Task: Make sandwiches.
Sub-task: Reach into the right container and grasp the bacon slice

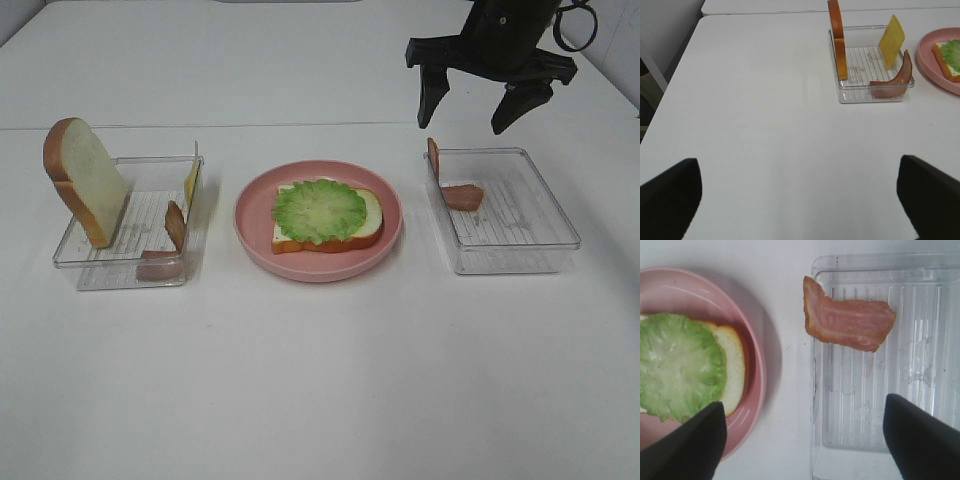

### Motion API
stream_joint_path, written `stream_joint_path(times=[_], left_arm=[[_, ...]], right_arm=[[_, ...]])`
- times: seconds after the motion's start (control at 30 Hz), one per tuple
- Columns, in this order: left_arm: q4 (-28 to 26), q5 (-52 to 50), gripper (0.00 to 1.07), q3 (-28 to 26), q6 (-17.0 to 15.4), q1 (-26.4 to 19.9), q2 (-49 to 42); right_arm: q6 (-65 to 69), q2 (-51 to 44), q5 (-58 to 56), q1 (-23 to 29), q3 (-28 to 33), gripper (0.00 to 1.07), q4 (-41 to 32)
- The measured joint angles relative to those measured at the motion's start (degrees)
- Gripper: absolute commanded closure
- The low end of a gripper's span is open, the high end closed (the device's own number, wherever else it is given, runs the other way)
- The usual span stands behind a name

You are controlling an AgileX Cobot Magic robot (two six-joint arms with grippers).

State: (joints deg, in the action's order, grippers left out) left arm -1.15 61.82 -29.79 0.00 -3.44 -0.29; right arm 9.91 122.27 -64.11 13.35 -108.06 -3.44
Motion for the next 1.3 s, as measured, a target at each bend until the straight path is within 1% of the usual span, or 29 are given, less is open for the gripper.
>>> stream_joint_path(times=[0.1, 0.13, 0.17, 0.2, 0.23, 0.33, 0.4, 0.5, 0.97, 1.3], left_arm=[[0.1, 0.0, 0.09, 0.0, 0.0, 0.0, 0.0], [0.1, 0.0, 0.09, 0.0, 0.0, 0.0, 0.0], [0.1, 0.0, 0.09, 0.0, 0.0, 0.0, 0.0], [0.1, 0.0, 0.09, 0.0, 0.0, 0.0, 0.0], [0.1, 0.0, 0.09, 0.0, 0.0, 0.0, 0.0], [0.1, 0.0, 0.09, 0.0, 0.0, 0.0, 0.0], [0.1, 0.0, 0.09, 0.0, 0.0, 0.0, 0.0], [0.1, 0.0, 0.09, 0.0, 0.0, 0.0, 0.0], [0.1, 0.0, 0.09, 0.0, 0.0, 0.0, 0.0], [0.1, 0.0, 0.09, 0.0, 0.0, 0.0, 0.0]], right_arm=[[-0.1, 2.2, 1.2, -0.6, -1.8, 0.25, -0.2], [-0.3, 3.6, 1.3, -0.6, -3.8, 0.25, -0.3], [-0.3, 3.6, 1.3, -0.6, -3.8, 0.25, -0.3], [-0.5, 4.5, 1.3, -0.6, -5.2, 0.25, -0.3], [-0.4, 6.2, 1.3, -0.6, -7.7, 0.25, -0.8], [-0.4, 7.2, 1.2, -0.6, -9.1, 0.25, -1.0], [-0.4, 10.0, 0.6, -0.6, -13.1, 0.25, -1.3], [-0.4, 11.7, -0.1, -0.6, -14.7, 0.25, -1.4], [-1.6, 15.4, 0.1, -0.6, -15.1, 0.27, -1.4], [-1.8, 16.6, 1.9, -0.6, -15.1, 0.31, -1.4]])
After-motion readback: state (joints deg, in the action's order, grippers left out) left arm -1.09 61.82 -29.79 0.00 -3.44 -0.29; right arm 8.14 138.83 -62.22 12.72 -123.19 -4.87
